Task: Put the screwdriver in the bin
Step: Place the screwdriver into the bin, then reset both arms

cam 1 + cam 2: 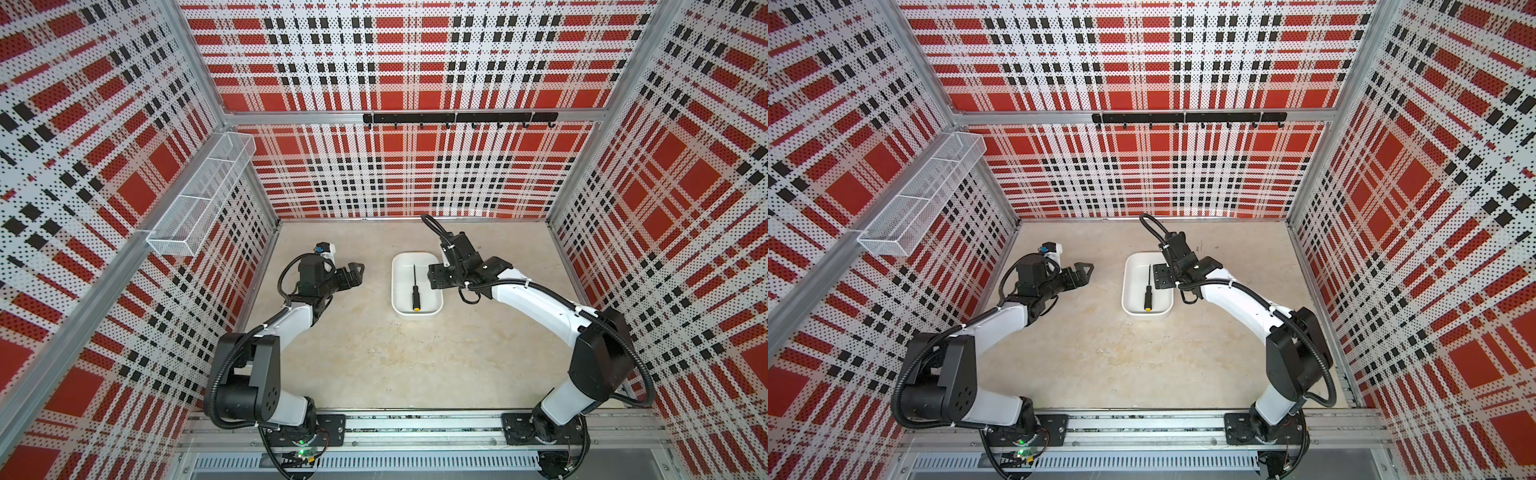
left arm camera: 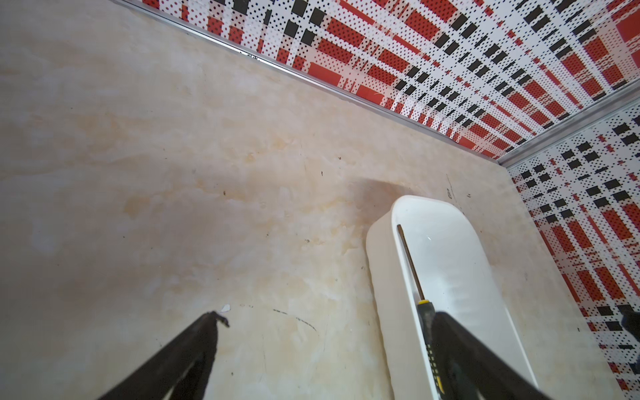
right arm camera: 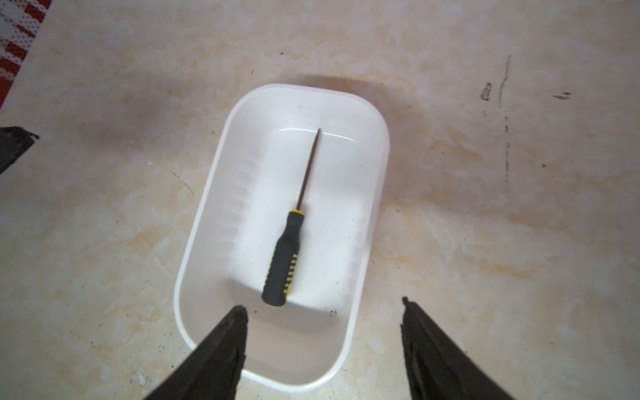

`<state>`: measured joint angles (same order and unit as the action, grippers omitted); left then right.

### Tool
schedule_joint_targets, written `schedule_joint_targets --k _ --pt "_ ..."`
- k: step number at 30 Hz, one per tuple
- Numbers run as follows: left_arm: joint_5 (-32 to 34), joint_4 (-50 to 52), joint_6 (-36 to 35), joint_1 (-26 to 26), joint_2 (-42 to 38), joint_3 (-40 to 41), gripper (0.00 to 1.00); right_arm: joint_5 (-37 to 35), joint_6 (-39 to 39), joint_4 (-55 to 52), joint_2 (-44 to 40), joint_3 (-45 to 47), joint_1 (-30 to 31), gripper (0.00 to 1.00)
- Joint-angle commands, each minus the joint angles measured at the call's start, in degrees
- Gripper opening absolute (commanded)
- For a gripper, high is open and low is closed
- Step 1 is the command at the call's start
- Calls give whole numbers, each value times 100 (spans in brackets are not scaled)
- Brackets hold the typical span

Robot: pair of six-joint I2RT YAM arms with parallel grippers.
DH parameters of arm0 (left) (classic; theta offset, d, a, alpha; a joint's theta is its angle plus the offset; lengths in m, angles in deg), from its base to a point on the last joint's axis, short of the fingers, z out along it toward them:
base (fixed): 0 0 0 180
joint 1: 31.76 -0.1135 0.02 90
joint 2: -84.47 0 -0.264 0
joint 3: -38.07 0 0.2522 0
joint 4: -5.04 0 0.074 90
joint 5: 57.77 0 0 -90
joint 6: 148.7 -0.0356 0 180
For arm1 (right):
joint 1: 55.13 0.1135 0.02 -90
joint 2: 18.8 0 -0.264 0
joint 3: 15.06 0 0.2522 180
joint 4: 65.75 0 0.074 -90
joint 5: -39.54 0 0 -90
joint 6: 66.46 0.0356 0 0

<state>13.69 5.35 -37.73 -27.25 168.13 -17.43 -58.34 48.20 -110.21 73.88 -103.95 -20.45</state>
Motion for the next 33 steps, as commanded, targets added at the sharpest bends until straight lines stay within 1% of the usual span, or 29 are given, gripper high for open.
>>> schedule_joint_targets --k 1,3,5,6,7,8,13,17,19,22,24,27,30,33 --pt "52 -79 -21 -38 45 -123 98 -190 -198 337 -358 328 -200 76" --pt "70 -118 -28 -43 35 -103 98 -209 -307 581 -512 618 -348 80" --pt "67 -180 -42 -39 37 -82 98 -186 -428 800 -642 885 -532 86" --pt "68 -200 -55 -43 32 -80 98 -139 -477 858 -703 986 -640 90" --pt "62 -209 -59 -38 43 -83 98 -78 -508 888 -736 1065 -762 98" --pt "66 -216 -70 -33 53 -81 98 -22 -511 890 -749 1116 -866 100" --pt "105 -260 -73 -47 96 -53 98 84 -663 915 -771 1288 -1256 100" --pt "138 -409 -68 -56 89 28 98 3 -906 1164 -795 1487 -1459 100" --pt "162 -551 -98 -56 40 109 98 -24 -1101 1460 -841 1642 -1594 100" --pt "298 -665 -228 -65 -46 178 98 -282 -1465 2110 -955 2022 -1781 100" --pt "322 -747 -282 -101 -78 216 98 -732 -1739 2653 -1052 2356 -1854 100" --pt "267 -930 -260 -208 -61 285 98 -1058 -2112 3340 -1121 2730 -2000 100" --pt "407 -1294 -277 -258 -114 475 98 -1075 -2303 3794 -1056 2949 -2224 100" --pt "460 -1847 -326 -284 -271 751 98 -820 -2226 4279 -975 3208 -2543 100"
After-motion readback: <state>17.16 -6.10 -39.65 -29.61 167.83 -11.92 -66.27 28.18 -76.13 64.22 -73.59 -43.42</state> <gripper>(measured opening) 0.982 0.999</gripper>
